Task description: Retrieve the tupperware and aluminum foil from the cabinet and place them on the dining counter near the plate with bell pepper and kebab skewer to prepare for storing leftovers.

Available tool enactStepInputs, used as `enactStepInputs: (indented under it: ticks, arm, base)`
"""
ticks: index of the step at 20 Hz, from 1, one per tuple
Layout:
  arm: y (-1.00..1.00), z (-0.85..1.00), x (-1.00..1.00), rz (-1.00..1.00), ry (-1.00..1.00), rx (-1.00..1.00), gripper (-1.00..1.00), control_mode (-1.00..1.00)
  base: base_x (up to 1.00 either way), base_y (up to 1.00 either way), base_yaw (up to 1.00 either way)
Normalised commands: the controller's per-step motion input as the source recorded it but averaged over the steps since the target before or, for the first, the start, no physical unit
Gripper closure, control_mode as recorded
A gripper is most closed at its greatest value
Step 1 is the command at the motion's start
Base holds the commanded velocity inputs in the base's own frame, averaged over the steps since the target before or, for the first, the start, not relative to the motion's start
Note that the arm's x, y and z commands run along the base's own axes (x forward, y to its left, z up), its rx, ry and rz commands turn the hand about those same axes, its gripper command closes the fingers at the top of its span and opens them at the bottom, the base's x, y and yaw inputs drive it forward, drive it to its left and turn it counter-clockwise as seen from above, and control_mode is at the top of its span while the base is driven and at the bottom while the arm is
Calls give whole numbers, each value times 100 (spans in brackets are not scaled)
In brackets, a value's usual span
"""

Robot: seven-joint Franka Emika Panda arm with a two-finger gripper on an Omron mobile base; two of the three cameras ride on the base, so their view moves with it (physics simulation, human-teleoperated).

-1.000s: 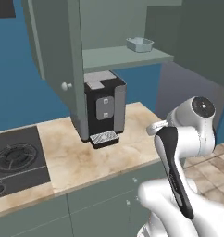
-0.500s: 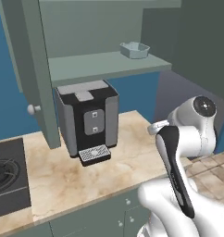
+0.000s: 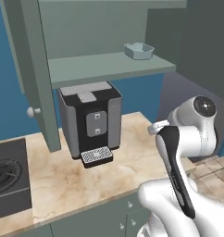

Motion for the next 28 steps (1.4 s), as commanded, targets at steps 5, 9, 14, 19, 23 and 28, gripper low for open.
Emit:
enactStepInputs:
  ticks: [5,9,14,19,23,28]
  arm:
    - [6,7,49,1,-1,0,-100,-100]
    - [8,61,55,0,-17,0,-100,-100]
    - [18,83,51,0,-27,0,-100,-100]
    - [10,73,47,0,-23,0,-100,-100]
    - [0,52,51,0,-16,0,-100,-100]
    - [0,52,35,0,-16,0,-100,-100]
  base:
    - [39,4,1]
    - [0,0,0]
    - [0,0,0]
    - [0,0,0]
    - [0,0,0]
    - [0,0,0]
